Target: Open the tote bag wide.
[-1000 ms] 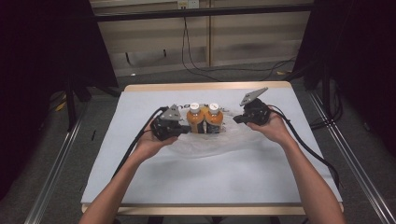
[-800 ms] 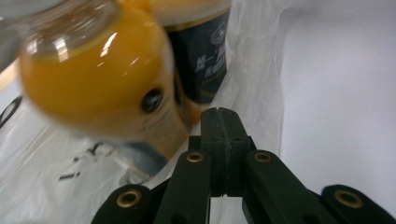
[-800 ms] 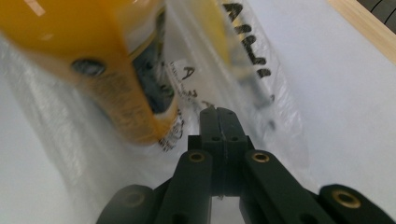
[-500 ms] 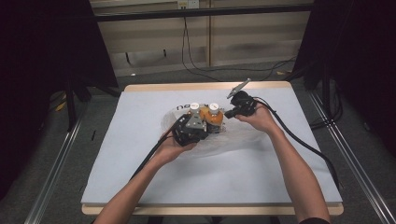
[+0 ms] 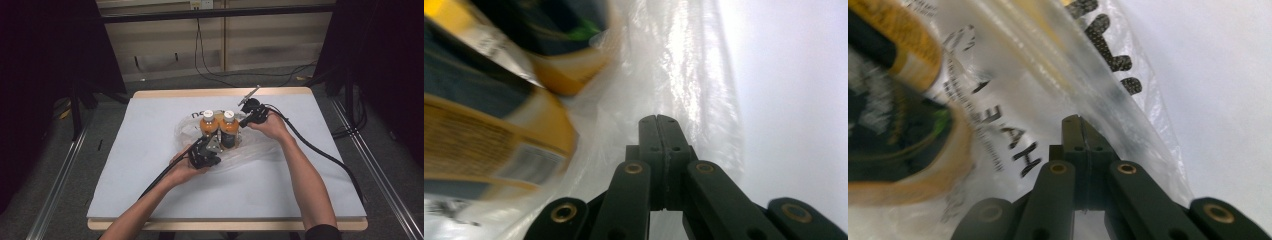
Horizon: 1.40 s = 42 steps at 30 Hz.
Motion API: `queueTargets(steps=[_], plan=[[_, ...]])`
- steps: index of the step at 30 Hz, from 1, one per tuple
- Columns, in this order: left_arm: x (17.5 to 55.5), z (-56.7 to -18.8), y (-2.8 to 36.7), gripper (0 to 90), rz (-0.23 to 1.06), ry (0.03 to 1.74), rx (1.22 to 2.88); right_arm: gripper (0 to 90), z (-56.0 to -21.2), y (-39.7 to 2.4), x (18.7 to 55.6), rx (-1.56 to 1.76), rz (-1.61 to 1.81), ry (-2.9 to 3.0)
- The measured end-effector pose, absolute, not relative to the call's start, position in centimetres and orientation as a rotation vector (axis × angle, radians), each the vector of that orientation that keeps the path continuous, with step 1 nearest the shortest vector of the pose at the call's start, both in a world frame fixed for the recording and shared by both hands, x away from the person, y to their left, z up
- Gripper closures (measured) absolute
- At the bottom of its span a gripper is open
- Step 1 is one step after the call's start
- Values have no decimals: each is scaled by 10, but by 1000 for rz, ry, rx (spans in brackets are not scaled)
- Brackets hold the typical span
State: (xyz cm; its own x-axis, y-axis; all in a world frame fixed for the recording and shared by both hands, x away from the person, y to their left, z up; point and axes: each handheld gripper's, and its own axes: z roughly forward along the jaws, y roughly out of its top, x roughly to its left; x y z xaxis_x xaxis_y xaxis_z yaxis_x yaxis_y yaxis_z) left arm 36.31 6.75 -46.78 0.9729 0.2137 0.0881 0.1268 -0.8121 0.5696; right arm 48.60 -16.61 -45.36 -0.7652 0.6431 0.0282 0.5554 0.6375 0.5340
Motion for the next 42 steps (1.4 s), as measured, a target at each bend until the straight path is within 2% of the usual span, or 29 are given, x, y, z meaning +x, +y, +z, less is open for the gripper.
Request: queueTargets(steps=[5, 14, 23, 33, 42], plan=[[351, -467, 74, 900, 137, 212, 2521, 900, -466, -160, 493, 1034, 725, 2698], [331, -467, 86, 900, 55, 141, 2507, 900, -468, -153, 509, 1120, 748, 2636], [318, -468, 93, 900, 42, 112, 2494, 900, -469, -149, 517, 1181, 704, 2569], [315, -466, 94, 900, 36, 98, 2510, 900, -471, -142, 523, 1198, 610, 2456], [332, -467, 96, 900, 28, 143, 2494, 900, -470, -138, 517, 1152, 684, 2527]])
